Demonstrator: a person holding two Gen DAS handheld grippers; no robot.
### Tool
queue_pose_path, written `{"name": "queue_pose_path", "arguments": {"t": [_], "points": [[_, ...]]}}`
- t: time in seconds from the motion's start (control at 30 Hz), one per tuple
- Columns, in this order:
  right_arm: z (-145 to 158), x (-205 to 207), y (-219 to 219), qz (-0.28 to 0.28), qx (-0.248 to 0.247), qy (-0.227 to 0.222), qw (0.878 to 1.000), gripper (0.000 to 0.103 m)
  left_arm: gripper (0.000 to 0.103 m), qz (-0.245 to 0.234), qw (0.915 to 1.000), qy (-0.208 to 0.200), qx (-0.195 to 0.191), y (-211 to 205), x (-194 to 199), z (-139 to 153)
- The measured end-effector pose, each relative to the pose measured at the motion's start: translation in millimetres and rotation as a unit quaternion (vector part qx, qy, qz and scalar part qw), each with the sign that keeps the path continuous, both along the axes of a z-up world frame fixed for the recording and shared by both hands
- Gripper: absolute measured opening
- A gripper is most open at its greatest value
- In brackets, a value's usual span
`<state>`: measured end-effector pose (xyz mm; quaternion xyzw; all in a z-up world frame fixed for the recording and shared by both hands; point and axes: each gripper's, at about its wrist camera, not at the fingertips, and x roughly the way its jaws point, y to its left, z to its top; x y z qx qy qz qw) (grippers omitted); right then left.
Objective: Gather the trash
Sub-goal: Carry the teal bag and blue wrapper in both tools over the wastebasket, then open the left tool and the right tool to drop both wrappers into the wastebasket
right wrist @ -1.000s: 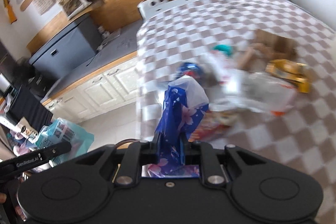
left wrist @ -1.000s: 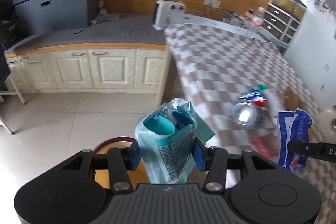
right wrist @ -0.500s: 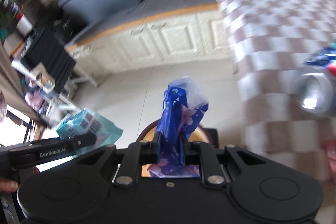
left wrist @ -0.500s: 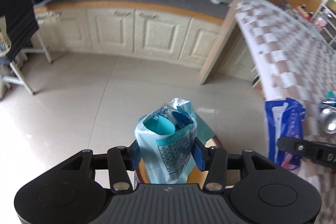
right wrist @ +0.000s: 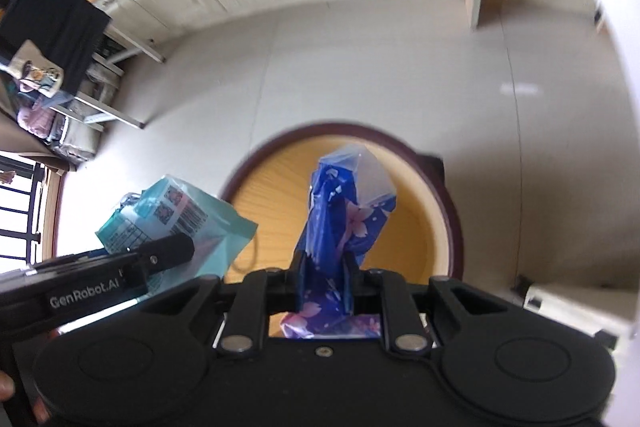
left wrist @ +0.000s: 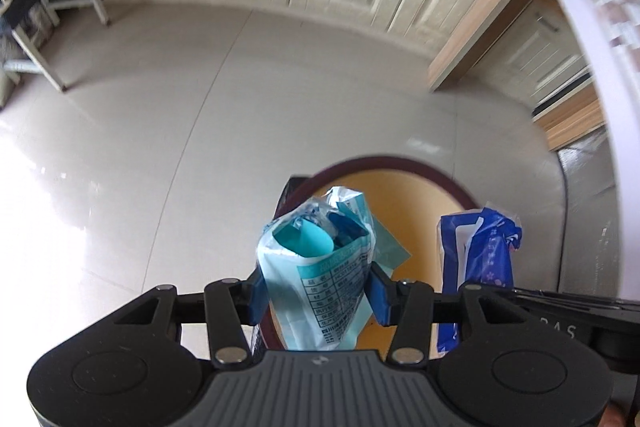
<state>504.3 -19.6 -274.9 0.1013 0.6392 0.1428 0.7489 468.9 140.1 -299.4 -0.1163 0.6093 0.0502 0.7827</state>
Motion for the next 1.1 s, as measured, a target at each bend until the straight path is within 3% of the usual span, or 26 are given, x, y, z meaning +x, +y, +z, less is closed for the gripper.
{"name": "queue_pose_path", "arguments": {"t": [0.27,0.4,0.5,0.57,0.87,1.1], "points": [[-58,19,-4,-0.033,-0.01,0.053,0.998,0.022,0.05,0.008,0.9992,0.038,-0.007,-5,15,-58],[-75,24,-7,-0.038,-0.013,0.059,0.997,0.022,0.05,0.007,0.9992,0.039,-0.005,-10,20,-69],[-83,29,-9,-0.039,-0.019,0.056,0.997,0.029,0.051,-0.002,0.9993,0.037,0.001,-12,24,-77],[-85,30,-11,-0.04,-0.017,0.054,0.998,0.038,0.053,-0.006,0.9993,0.038,0.0,-11,26,-77],[-78,31,-12,-0.044,-0.025,0.048,0.998,0.058,0.072,-0.014,0.9984,0.055,0.006,-10,31,-80],[-72,27,-12,-0.047,-0.034,0.048,0.997,0.063,0.072,-0.023,0.9983,0.053,0.008,-7,24,-72]]}}
